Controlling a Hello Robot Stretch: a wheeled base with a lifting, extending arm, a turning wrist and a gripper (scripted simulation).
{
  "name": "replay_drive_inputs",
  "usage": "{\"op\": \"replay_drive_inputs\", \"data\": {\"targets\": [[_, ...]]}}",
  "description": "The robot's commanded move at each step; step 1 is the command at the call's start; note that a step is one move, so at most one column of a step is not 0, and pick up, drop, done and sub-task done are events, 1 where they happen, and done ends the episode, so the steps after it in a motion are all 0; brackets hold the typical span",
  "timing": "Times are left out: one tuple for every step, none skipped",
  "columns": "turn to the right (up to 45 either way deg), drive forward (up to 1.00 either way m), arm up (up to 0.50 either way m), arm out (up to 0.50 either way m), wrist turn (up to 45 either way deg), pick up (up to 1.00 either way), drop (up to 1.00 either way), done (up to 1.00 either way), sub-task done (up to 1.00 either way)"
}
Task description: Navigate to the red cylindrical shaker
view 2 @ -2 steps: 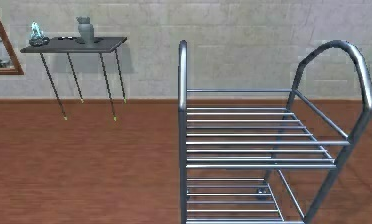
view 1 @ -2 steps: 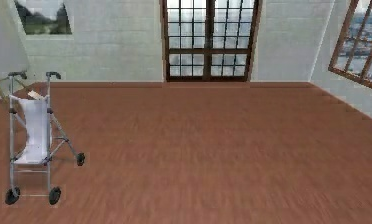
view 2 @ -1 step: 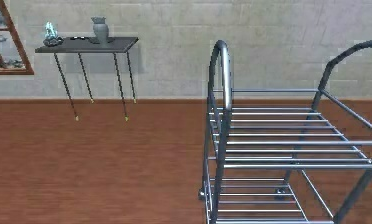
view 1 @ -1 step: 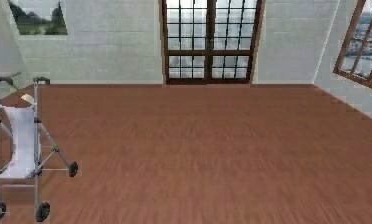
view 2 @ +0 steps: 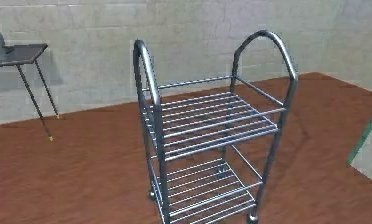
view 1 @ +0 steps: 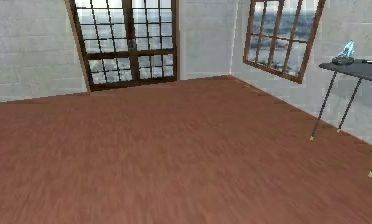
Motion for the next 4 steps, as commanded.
{"op": "replay_drive_inputs", "data": {"targets": [[0.0,0.45,0.00,0.00,0.0,0.00,0.00,0.00,0.00],[45.0,0.00,0.00,0.00,0.0,0.00,0.00,0.00,0.00],[33.0,0.00,0.00,0.00,0.0,0.00,0.00,0.00,0.00],[0.0,1.00,0.00,0.00,0.0,0.00,0.00,0.00,0.00]]}}
